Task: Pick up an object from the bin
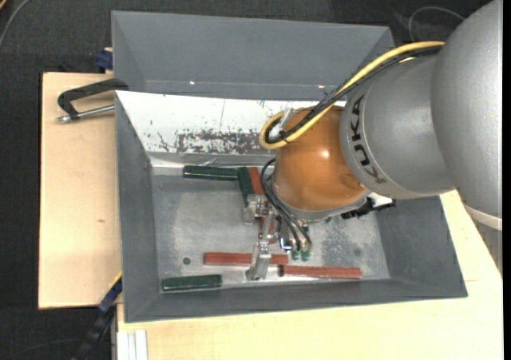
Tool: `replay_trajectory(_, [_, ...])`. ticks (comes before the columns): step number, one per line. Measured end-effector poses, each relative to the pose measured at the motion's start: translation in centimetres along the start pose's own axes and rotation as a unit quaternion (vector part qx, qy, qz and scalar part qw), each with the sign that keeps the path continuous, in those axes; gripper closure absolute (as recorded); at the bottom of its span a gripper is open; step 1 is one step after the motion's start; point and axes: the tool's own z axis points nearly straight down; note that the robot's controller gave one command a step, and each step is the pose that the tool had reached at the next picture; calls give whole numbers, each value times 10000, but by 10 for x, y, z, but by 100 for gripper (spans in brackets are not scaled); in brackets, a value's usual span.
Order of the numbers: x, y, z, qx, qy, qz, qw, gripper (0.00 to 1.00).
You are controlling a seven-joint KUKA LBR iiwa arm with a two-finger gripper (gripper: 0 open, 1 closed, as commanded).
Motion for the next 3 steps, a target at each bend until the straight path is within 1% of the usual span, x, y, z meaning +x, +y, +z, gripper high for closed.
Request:
replay_trajectory(1, [-1,5,30,-6,1,921,9957,0])
replay_trajectory(2, [-1,7,29,-7,-8,916,9958,0])
replay_trajectory(3, [-1,6,29,-5,-5,921,9957,100])
